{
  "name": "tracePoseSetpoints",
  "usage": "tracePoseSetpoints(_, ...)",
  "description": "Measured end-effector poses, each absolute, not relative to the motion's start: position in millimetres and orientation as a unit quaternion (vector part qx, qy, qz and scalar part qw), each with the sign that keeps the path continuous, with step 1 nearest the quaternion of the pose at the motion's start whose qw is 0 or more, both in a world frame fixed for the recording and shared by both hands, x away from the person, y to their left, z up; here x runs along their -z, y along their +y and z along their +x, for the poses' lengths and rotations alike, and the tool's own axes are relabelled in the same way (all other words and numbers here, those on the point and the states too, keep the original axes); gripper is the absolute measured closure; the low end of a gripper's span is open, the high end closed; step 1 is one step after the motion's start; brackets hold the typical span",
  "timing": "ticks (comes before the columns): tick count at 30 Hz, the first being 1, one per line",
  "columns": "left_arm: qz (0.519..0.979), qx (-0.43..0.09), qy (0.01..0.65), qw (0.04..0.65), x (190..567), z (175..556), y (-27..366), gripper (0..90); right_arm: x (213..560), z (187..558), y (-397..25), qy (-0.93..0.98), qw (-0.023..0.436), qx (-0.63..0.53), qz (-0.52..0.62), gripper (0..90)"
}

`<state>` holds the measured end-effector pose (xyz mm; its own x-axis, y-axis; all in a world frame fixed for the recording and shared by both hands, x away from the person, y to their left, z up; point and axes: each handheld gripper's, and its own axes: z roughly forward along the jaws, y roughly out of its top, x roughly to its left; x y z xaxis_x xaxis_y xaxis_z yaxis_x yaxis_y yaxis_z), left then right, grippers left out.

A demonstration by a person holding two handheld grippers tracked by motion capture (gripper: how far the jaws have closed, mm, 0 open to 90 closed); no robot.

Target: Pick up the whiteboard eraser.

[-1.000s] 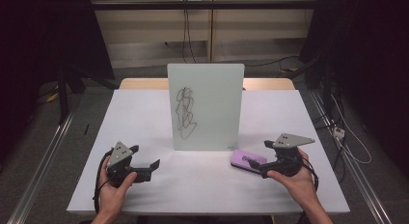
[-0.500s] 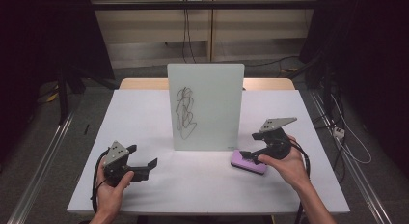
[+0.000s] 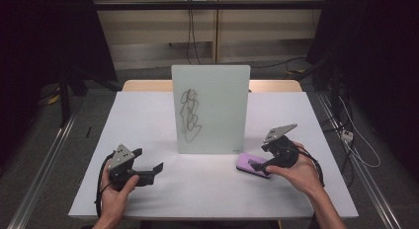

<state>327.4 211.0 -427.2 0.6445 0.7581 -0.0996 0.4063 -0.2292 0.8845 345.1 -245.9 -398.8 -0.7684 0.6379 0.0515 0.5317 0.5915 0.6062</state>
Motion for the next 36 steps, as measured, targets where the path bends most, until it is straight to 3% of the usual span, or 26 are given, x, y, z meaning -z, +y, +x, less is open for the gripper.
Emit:
tracePoseSetpoints(11,0.762,-0.182,0.383,0.489,427.0,327.2,212.4,5.9,411.9,354.2,-241.5,0.91,0.063,-0.277,0.304,26.9)
tracePoseSetpoints(16,0.762,-0.18,0.383,0.49,427.2,327.5,212.6,5.9,418.3,356.2,-236.0,0.917,0.053,-0.261,0.296,32.3)
tracePoseSetpoints(17,0.762,-0.18,0.383,0.49,427.2,327.5,212.5,5.9,420.2,357.2,-235.1,0.92,0.043,-0.26,0.289,37.0)
tracePoseSetpoints(36,0.76,-0.182,0.391,0.487,427.6,328.2,214.1,6.0,422.2,356.3,-231.5,0.931,0.054,-0.245,0.264,39.0)
